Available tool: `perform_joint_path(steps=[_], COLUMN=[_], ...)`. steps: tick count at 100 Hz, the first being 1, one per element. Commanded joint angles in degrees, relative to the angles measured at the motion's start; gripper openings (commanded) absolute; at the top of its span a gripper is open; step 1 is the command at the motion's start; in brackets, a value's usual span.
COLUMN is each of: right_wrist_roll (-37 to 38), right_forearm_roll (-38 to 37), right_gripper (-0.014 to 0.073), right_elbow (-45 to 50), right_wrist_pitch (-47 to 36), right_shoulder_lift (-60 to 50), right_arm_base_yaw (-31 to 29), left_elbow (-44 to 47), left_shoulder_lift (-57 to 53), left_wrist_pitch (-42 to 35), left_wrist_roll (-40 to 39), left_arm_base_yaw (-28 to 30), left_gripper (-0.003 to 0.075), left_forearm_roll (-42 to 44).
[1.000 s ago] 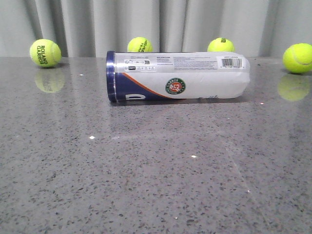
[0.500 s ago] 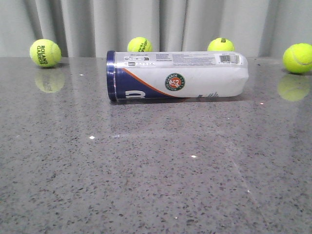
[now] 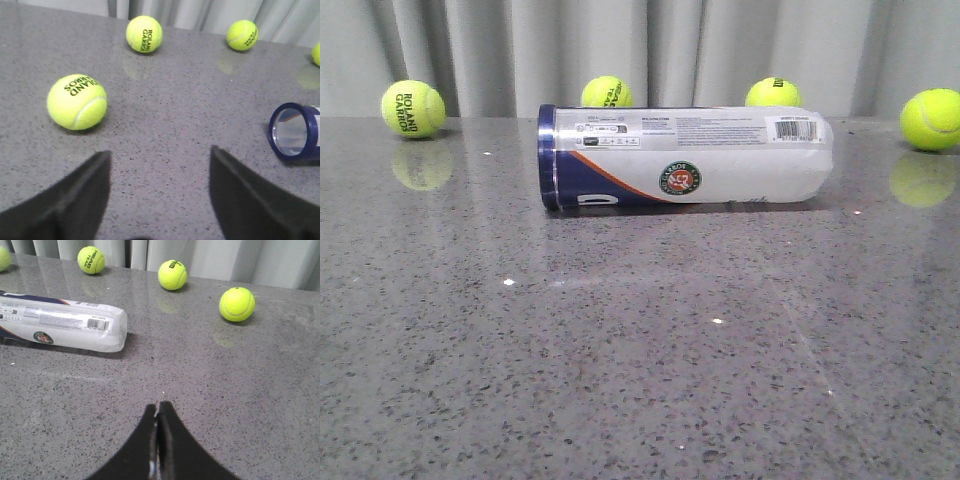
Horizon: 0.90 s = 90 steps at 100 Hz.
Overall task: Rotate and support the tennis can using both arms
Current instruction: 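Reach the left gripper to the can's navy-capped end and grasp it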
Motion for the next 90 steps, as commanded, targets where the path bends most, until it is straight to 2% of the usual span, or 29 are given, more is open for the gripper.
perform_joint_path(steps=[1, 10, 20, 52, 74, 90], right_wrist_roll=[0.0, 0.0, 0.0, 0.0, 0.0, 0.0], right_forearm_roll=[-0.7, -0.7, -0.7, -0.7, -0.7, -0.7], right_gripper=[-0.0068, -0.0068, -0.0068, -0.0068, -0.0068, -0.0068], right_elbow=[-1.2, -1.2, -1.2, -1.2, -1.2, -1.2], right_wrist_pitch=[-4.6, -4.6, -4.6, -4.6, -4.6, -4.6], right_shoulder_lift=[0.8, 0.8, 0.8, 0.8, 0.8, 0.8], right_arm_base_yaw=[-0.3, -0.3, -0.3, -0.3, -0.3, -0.3], left_elbow=[-3.8, -6.8, -10.1, -18.4, -22.2, -25.7], left_shoulder_lift=[4.0, 8.1, 13.8, 30.1, 40.3, 46.9], left_wrist_pitch=[-1.3, 3.4, 8.2, 21.3, 25.3, 25.6], left_wrist_roll=[-0.6, 1.8, 8.0, 24.1, 29.8, 30.9], left_arm_base_yaw=[-0.4, -0.4, -0.4, -0.4, -0.8, -4.8], left_gripper=[0.0591, 0.0586, 0.0563, 0.0563, 0.0563, 0.0563], left_forearm_roll=[-5.6, -11.0, -18.5, -41.2, -49.9, -50.9])
